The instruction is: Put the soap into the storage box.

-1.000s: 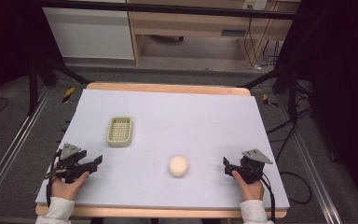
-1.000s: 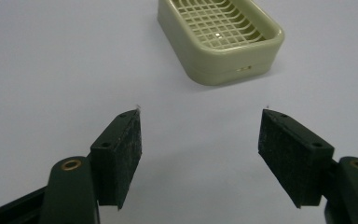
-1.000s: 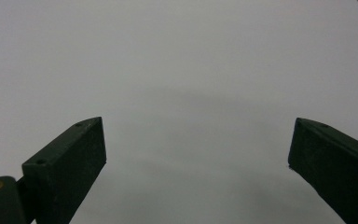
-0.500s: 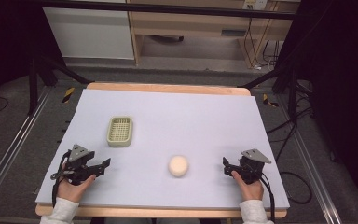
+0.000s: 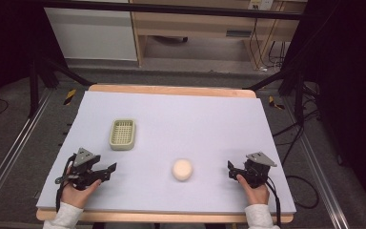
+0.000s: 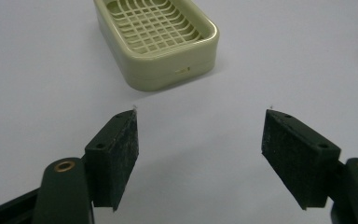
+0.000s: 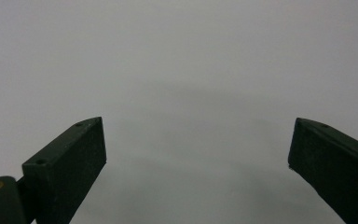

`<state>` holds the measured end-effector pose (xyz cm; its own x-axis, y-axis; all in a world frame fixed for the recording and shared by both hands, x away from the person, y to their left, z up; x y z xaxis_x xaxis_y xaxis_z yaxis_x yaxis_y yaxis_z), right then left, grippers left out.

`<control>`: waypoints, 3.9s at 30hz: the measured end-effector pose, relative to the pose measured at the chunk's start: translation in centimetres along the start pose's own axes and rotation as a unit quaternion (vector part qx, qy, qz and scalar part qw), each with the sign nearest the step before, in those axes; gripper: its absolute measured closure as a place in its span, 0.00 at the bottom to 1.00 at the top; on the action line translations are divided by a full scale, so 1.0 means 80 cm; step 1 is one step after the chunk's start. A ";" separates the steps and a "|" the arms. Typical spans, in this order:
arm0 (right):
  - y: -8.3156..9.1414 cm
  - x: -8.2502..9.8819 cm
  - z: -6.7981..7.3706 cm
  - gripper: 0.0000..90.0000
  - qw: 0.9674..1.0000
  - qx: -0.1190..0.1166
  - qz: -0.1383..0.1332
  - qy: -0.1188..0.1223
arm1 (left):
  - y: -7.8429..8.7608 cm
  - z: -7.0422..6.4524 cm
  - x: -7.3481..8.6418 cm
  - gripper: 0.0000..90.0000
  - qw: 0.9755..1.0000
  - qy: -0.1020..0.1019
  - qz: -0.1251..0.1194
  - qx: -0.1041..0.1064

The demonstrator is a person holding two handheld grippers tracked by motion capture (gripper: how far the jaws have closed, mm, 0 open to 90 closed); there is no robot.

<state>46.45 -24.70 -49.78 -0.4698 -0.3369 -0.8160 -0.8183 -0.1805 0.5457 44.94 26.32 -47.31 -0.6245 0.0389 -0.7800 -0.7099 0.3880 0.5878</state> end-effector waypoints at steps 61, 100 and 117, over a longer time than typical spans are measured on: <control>0.000 0.000 0.000 0.05 1.000 -0.003 -0.001 0.000 | -0.036 -0.104 -0.022 0.26 0.996 -0.061 0.023 0.064; 0.000 0.000 0.000 0.05 1.000 -0.003 -0.001 0.000 | -0.063 -0.173 -0.050 0.24 0.990 -0.094 0.032 0.104; 0.000 0.001 -0.001 0.05 1.000 -0.006 -0.003 -0.003 | -0.077 -0.201 -0.051 0.23 0.986 -0.108 0.044 0.117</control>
<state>46.44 -24.80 -49.79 -0.4675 -0.3311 -0.8197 -0.8168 -0.1928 0.5437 46.62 8.98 -44.32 -0.5782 0.2676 -0.7707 -0.5456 0.5756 0.6091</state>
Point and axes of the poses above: each handheld gripper's, and its own axes: y roughly backward along the jaws, x roughly out of its underside, z roughly to its left, the point moved 2 cm from there along -y, roughly forward along the jaws, and after that the axes turned 12 degrees about y, right-handed, at the moved point
